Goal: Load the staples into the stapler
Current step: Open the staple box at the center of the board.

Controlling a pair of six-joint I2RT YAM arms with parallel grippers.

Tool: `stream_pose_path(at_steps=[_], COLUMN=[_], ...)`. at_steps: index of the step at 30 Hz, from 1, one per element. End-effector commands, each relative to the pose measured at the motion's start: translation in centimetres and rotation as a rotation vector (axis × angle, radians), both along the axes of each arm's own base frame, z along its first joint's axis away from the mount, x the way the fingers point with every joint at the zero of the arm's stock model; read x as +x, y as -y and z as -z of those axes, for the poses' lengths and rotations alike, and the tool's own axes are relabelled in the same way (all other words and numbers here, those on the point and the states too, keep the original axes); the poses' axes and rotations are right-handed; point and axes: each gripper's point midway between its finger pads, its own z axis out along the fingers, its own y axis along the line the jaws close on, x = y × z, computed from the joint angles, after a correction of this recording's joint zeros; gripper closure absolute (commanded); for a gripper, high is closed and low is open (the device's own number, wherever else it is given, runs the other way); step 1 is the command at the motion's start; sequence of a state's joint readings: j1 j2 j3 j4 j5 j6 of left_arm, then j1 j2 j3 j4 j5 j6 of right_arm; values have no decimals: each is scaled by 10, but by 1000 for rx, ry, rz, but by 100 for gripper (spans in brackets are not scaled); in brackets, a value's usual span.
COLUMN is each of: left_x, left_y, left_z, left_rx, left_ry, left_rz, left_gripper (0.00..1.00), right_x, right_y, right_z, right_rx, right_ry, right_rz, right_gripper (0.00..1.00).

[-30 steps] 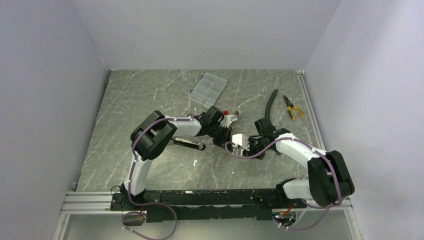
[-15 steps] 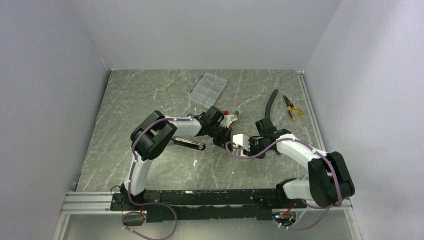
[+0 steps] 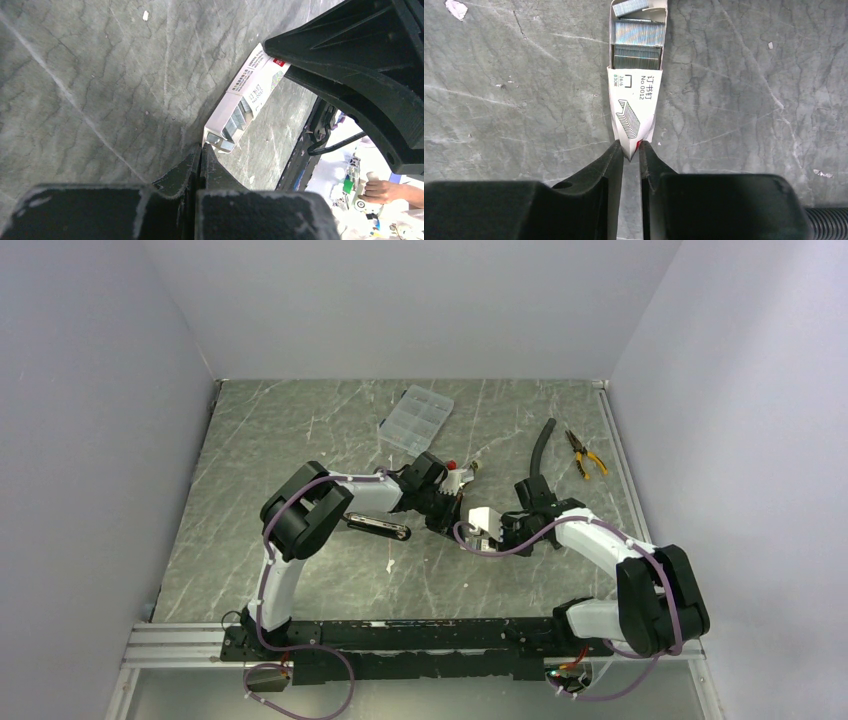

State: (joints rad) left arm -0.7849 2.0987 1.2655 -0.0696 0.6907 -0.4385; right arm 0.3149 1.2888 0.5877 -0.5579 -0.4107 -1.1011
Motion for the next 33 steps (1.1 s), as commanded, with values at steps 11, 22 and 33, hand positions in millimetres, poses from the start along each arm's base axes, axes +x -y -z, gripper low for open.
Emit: stream_pose_path(at_steps=[11, 22, 33], left_x=[6, 6, 5], left_y=[-25, -20, -20], left_z=[18, 16, 19], left_rx=[106, 93, 96], left_ry=[16, -8, -18], left_rz=[-50, -66, -66], left_gripper=[97, 97, 97], right_x=[-27, -20, 11], right_y=[31, 3, -23], right_z=[21, -15, -17], right_rx=[-130, 47, 122], right_ry=[-79, -27, -36], right_rz=[13, 48, 100], right_gripper=[89, 9, 13])
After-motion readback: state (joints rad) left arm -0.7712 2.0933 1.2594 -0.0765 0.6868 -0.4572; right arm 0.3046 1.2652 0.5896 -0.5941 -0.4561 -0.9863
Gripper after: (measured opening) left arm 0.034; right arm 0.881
